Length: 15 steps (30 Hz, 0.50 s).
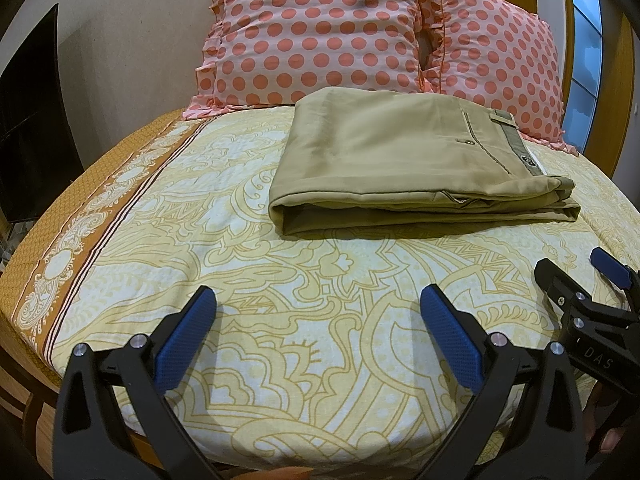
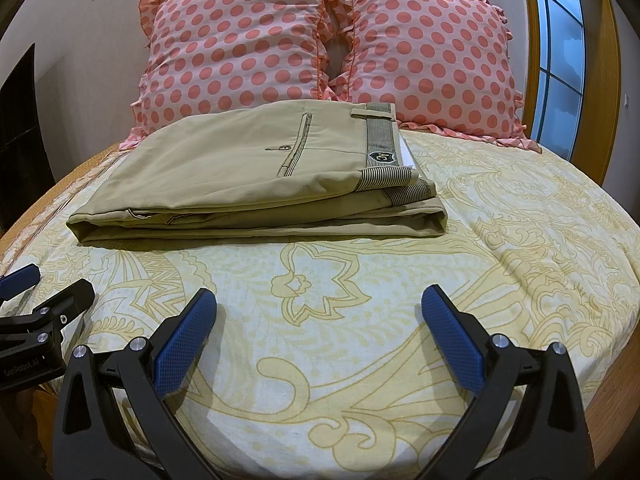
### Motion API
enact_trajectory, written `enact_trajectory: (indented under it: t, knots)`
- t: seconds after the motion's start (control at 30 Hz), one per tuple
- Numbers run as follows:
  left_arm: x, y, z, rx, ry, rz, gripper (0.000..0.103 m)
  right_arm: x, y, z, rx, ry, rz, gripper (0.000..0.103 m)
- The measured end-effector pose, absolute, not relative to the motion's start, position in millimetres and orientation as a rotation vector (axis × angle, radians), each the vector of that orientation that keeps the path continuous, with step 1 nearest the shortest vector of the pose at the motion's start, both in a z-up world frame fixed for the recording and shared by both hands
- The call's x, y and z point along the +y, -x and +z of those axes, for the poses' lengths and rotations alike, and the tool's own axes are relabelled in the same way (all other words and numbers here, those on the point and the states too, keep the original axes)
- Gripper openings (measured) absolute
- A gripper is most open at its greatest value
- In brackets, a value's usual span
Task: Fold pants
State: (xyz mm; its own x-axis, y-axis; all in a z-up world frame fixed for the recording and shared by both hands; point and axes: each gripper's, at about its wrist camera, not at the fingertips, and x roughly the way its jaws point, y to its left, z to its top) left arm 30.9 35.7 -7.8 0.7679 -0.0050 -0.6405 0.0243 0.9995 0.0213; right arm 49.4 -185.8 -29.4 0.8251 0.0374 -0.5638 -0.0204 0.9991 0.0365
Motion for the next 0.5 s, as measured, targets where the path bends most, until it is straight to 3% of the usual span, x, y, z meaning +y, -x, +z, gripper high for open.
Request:
enact_trajectory:
  t: [0.5]
  knots:
    - [36.5, -31.4, -6.3, 0.688, -0.027, -0.015, 0.101, -186.7, -49.6, -30.4, 0.598, -0.029, 0.032, 0.102]
